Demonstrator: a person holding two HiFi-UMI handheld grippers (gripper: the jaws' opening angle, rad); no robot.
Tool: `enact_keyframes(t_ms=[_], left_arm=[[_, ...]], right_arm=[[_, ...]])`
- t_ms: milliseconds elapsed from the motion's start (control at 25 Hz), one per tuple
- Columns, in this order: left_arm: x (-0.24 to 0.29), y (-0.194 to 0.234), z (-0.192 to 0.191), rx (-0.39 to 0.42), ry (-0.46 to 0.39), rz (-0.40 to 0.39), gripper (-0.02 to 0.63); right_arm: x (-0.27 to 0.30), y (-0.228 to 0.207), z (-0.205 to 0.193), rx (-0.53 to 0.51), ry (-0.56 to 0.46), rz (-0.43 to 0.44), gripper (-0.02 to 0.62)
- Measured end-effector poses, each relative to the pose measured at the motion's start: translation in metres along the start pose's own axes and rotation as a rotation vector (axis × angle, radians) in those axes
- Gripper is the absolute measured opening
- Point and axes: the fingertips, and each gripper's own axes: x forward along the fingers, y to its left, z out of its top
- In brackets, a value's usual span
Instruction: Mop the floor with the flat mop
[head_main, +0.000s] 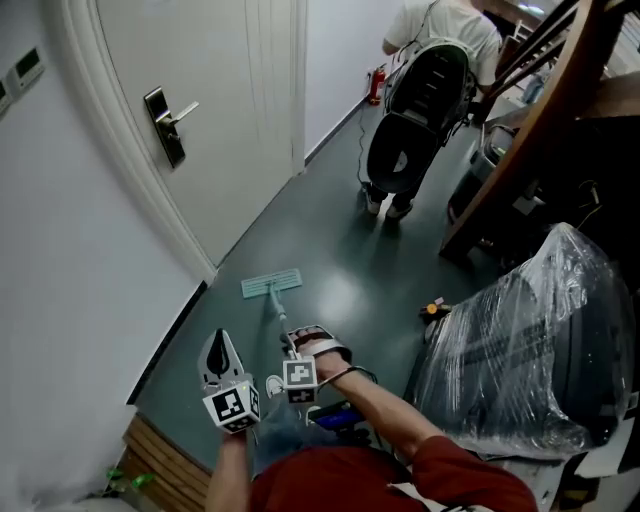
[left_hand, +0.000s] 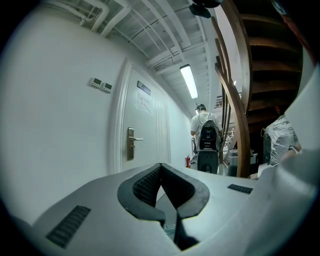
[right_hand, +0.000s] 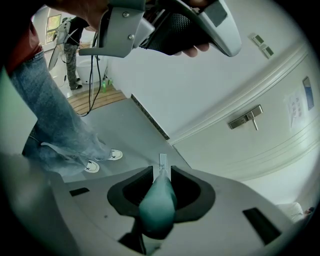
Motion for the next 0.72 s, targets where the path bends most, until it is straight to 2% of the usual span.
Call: enact_keyframes(t_ms=[120, 280, 520, 720], left_arm=[[0.002, -0.026, 0.010, -0.014, -0.022, -0.038, 0.015], [-0.011, -0.037, 0.017, 0.000, -0.041, -0.053, 0.015], [-0.037, -0.034, 0.018, -0.004, -0.054, -0.059, 0.015], [-0.073, -0.017, 0.014, 0.007, -0.062, -0.053, 0.015]], right_arm=[[-0.016, -0.002, -0.017, -0.012, 0.034, -0.020, 0.120], [-0.028, 0.008, -0.016, 0.005, 0.025, -0.023, 0.120], [-0.037, 0.035, -0.008, 0.002, 0.043, -0.008, 0.120], [-0.047, 0.056, 0.011, -0.008, 0.068, -0.038, 0.120]])
